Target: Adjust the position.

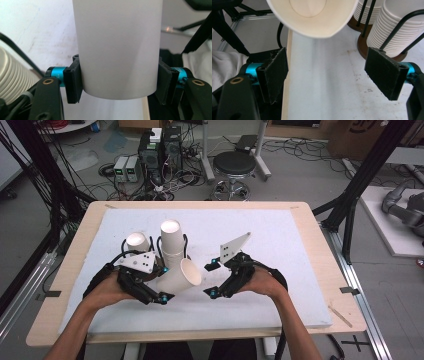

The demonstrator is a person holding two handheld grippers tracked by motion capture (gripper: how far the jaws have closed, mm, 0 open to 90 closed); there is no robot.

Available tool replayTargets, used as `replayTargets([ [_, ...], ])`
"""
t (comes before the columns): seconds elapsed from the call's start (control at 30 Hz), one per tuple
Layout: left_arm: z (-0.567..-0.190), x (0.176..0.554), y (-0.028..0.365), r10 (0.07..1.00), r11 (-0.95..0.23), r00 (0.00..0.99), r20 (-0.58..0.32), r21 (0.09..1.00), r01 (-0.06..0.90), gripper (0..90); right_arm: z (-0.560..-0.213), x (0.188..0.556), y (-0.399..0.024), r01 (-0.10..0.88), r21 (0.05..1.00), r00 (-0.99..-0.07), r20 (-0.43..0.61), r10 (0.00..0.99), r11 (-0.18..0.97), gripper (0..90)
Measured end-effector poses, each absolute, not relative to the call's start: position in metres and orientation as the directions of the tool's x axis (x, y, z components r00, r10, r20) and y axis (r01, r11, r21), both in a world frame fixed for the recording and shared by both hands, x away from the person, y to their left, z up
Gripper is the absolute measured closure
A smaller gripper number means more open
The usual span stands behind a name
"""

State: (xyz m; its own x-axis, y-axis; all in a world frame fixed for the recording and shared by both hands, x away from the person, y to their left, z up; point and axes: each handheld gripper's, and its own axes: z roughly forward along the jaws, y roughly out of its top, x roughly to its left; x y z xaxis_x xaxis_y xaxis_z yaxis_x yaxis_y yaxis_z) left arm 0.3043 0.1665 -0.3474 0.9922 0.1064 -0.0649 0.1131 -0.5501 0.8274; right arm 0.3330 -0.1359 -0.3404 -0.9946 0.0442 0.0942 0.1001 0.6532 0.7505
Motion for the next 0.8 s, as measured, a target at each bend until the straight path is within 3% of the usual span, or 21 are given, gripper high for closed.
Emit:
replayTargets([
  [0.8,-0.372,0.306,0.16,0.106,-0.341,0.986,-0.129,0.927,0.158,35.6,-0.356,0.331,-0.135,0.129,0.807,-0.99,0.14,0.025,0.576,19.7],
])
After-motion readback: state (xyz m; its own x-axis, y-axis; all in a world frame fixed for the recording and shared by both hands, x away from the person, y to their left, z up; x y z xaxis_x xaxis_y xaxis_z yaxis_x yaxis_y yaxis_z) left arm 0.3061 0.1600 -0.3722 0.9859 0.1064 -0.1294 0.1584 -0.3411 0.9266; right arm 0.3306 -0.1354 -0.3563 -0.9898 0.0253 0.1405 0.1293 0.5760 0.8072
